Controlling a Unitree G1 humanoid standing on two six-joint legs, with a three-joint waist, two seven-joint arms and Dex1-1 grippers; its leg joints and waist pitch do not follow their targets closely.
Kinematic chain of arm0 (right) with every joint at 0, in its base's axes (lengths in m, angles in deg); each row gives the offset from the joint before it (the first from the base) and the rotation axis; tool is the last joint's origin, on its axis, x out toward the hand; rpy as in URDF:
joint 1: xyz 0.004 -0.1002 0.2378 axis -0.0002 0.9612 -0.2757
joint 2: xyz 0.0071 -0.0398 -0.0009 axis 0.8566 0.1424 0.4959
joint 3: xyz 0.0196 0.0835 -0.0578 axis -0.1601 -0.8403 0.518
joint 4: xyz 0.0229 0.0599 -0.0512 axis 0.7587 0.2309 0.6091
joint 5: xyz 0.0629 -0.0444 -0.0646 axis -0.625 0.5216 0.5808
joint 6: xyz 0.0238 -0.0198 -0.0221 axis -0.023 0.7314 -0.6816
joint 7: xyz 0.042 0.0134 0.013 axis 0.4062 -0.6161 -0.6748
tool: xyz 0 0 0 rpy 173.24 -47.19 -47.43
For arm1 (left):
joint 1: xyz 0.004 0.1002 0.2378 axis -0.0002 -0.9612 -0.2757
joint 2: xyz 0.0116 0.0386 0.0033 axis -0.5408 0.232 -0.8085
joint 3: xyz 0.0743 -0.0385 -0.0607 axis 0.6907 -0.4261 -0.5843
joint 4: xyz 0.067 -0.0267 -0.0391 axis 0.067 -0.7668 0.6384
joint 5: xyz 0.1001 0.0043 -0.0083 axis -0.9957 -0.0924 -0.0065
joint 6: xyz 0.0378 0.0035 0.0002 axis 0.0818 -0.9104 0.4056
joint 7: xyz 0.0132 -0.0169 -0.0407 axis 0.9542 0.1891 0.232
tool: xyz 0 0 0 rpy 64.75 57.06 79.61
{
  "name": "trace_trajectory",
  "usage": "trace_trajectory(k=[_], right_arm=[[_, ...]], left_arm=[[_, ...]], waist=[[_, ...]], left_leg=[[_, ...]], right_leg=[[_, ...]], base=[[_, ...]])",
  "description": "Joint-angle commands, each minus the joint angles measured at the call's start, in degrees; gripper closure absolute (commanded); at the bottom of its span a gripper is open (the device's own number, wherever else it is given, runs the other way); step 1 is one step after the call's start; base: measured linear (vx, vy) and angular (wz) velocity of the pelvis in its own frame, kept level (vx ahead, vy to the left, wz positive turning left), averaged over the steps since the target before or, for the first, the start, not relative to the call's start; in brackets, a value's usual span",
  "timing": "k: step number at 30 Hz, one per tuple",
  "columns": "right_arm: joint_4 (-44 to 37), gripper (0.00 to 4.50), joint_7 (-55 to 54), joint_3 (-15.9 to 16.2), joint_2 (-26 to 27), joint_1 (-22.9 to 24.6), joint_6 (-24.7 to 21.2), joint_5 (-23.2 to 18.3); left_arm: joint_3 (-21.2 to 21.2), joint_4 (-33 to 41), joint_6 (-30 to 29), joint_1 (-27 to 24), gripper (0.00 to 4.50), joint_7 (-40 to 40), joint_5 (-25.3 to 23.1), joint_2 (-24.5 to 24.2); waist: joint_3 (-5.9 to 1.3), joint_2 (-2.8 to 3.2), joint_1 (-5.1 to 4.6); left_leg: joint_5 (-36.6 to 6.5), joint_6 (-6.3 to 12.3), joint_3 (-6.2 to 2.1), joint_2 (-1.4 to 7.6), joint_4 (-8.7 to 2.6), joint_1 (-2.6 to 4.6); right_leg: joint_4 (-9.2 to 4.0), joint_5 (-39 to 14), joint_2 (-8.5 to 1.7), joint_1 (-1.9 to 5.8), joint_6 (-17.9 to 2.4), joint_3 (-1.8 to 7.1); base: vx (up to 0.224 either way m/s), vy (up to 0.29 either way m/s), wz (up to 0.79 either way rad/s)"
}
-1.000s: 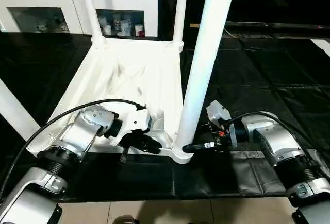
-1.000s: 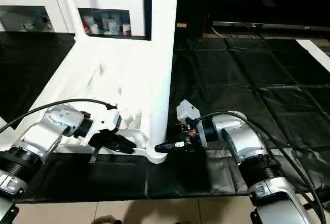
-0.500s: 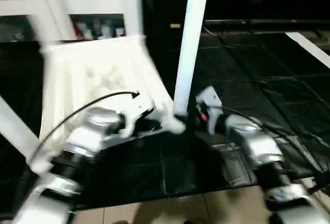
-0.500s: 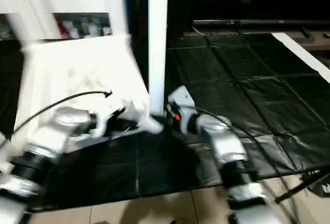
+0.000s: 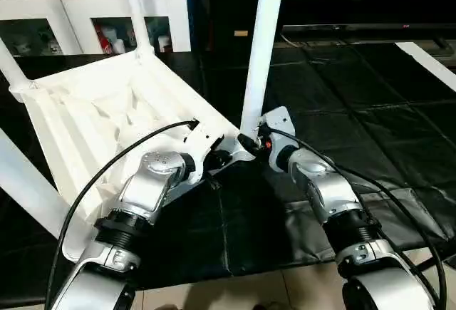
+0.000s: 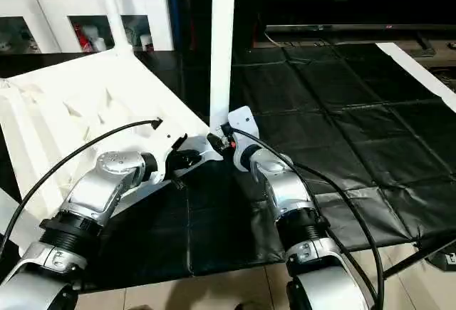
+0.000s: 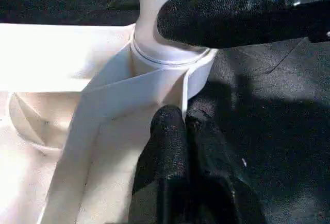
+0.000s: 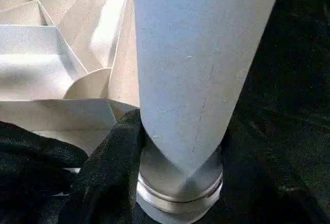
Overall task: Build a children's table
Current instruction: Rotate leg to tighten
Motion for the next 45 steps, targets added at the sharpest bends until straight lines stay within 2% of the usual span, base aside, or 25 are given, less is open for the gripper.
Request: trace_trajectory(k=[1,6,8,13,14,16,17,18,19,20,22,26,30,31,34,38,41,44,45], right_arm=[[0.1,1.87,2.1,1.2,1.3,1.2,-1.7,-0.8],[-2.7,1.45,6.7,1.2,-1.4,2.8,-0.9,-2.3],[-4.9,1.27,12.0,1.5,-4.1,4.0,-0.7,-3.7],[-8.4,0.81,23.4,1.7,-11.1,5.6,0.2,-6.2],[-8.8,0.81,25.3,1.5,-12.5,5.7,0.4,-6.5],[-9.4,0.54,28.6,1.3,-14.8,5.8,-0.1,-7.1],[-9.6,0.50,31.1,1.4,-16.3,6.0,0.1,-7.5],[-10.0,0.43,34.1,1.8,-18.1,6.2,0.0,-7.9],[-10.3,0.43,36.4,2.3,-19.3,6.4,0.4,-8.1],[-10.7,0.18,39.8,3.2,-21.4,6.6,0.8,-8.3],[-11.3,0.07,42.0,3.9,-22.7,6.7,0.6,-8.5],[-12.4,0.07,49.4,7.1,-24.8,5.9,1.1,-8.8],[-10.7,0.07,50.4,7.7,-24.0,4.8,2.0,-8.4],[-9.5,0.07,51.0,8.3,-23.4,4.2,2.8,-8.1],[-8.5,0.07,51.4,8.7,-22.6,3.5,2.9,-8.0],[-7.8,0.07,52.8,9.7,-21.9,2.9,2.4,-8.4],[-7.5,0.45,53.5,10.0,-21.6,2.7,2.3,-8.7],[-6.8,0.52,54.0,10.1,-21.0,2.5,2.5,-8.9],[-6.7,0.76,54.0,10.2,-20.8,2.5,2.5,-9.0]], left_arm=[[0.7,2.6,0.2,1.1,4.50,-0.2,0.4,0.6],[0.9,2.0,1.1,0.8,4.50,-1.7,0.4,-1.0],[1.2,1.3,2.0,0.9,4.50,-3.1,0.5,-2.2],[2.9,0.4,6.1,0.5,4.50,-9.8,0.8,-5.9],[3.5,0.5,7.3,0.2,4.50,-12.1,0.9,-7.1],[4.5,0.6,8.8,-0.2,4.50,-15.4,1.0,-9.0],[5.1,0.5,10.3,-0.4,4.50,-17.7,1.0,-10.2],[5.7,0.6,12.1,-0.6,4.50,-20.5,1.4,-11.5],[6.2,0.7,13.2,-0.8,4.50,-22.5,1.6,-12.3],[7.1,0.9,14.9,-0.8,4.50,-25.7,1.9,-13.8],[7.7,1.0,15.9,-0.8,4.50,-27.8,2.1,-14.6],[10.4,1.1,19.5,0.3,4.50,-35.0,2.3,-16.8],[11.8,1.6,20.7,0.5,4.50,-37.6,2.2,-17.4],[12.7,2.6,21.1,0.4,4.50,-39.2,2.5,-17.7],[13.4,3.7,21.3,0.3,4.50,-40.5,2.5,-18.0],[13.5,3.5,22.1,0.6,4.50,-41.3,2.4,-17.8],[13.4,3.2,22.4,0.7,4.50,-41.4,2.4,-17.7],[13.5,3.2,22.6,0.6,4.50,-41.7,2.5,-17.9],[13.5,3.3,22.5,0.6,4.50,-41.7,2.5,-18.0]], waist=[[-3.94,0.52,0.21],[-4.12,0.54,0.42],[-4.15,0.38,0.54],[-4.03,0.19,0.59],[-4.01,0.28,0.57],[-3.94,0.22,0.64],[-3.86,-0.06,0.80],[-3.86,-0.06,0.80],[-3.81,0.05,0.94],[-3.85,-0.08,1.27],[-3.85,-0.06,1.80],[-3.93,0.01,2.79],[-3.98,0.06,3.54],[-3.98,-0.22,3.66],[-3.89,-0.06,3.79],[-3.99,-0.07,4.15],[-3.97,-0.15,4.13],[-3.95,-0.06,3.90],[-3.99,-0.10,3.84]], left_leg=[[-13.5,1.36,-0.85,2.03,-3.96,0.31],[-12.1,1.74,-0.81,2.10,-3.93,0.22],[-11.8,2.18,-0.81,2.05,-3.85,0.09],[-11.9,3.51,-0.85,2.00,-3.77,-0.12],[-12.3,3.34,-0.79,2.10,-3.76,0.09],[-12.7,3.23,-0.79,2.08,-3.76,0.13],[-13.0,3.27,-0.80,2.13,-3.81,0.15],[-13.0,3.27,-0.80,2.13,-3.81,0.15],[-13.3,3.23,-0.75,2.18,-3.77,0.38],[-13.4,3.35,-0.72,2.20,-3.75,0.42],[-12.5,3.33,-0.59,2.40,-3.81,0.48],[-12.1,3.44,-0.55,2.56,-3.84,0.49],[-11.9,2.55,-0.49,2.68,-3.90,0.61],[-12.0,2.43,-0.48,2.72,-3.93,0.69],[-12.5,1.90,-0.54,2.69,-4.00,0.67],[-11.8,1.81,-0.51,2.70,-4.00,0.62],[-12.1,1.83,-0.56,2.64,-3.97,0.49],[-12.1,1.84,-0.61,2.58,-3.98,0.43],[-12.0,1.81,-0.59,2.57,-3.96,0.45]], right_leg=[[-4.85,-18.3,-4.13,3.13,-9.3,3.26],[-4.39,-14.5,-4.08,3.32,-10.2,3.33],[-4.41,-14.2,-4.14,3.57,-10.2,3.31],[-4.82,-16.7,-4.18,3.58,-9.2,3.22],[-4.78,-17.2,-4.15,3.36,-9.6,3.24],[-4.84,-18.0,-4.13,3.34,-9.6,3.20],[-4.88,-19.3,-4.19,3.35,-9.3,3.22],[-4.88,-19.3,-4.19,3.35,-9.3,3.22],[-5.06,-20.3,-4.22,3.09,-9.2,3.23],[-5.09,-20.6,-4.23,3.12,-9.1,3.22],[-4.83,-19.4,-4.23,3.01,-9.4,3.35],[-4.53,-18.4,-4.23,3.04,-9.7,3.32],[-4.38,-17.8,-4.39,2.88,-10.5,3.42],[-4.37,-17.9,-4.42,2.87,-10.5,3.39],[-4.43,-19.4,-4.53,2.88,-10.1,3.42],[-4.27,-18.4,-4.47,3.00,-10.0,3.43],[-4.36,-19.3,-4.54,3.08,-9.6,3.39],[-4.48,-20.3,-4.50,3.06,-9.1,3.35],[-4.52,-20.3,-4.50,3.06,-9.1,3.35]], base=[[0.000,0.000,0.00],[0.000,0.000,0.00],[0.000,0.000,0.00],[0.000,0.000,0.00],[0.000,0.000,0.00],[0.000,0.000,0.00],[0.000,0.000,0.00],[0.000,0.000,0.00],[0.000,0.000,0.00],[0.000,0.000,0.00],[0.000,0.000,0.00],[0.000,0.000,0.00],[0.000,0.000,0.00],[0.000,0.000,0.00],[0.000,0.000,0.00],[0.000,0.000,0.00],[0.000,0.000,0.00],[0.000,0.000,0.00],[0.000,0.000,0.00]])
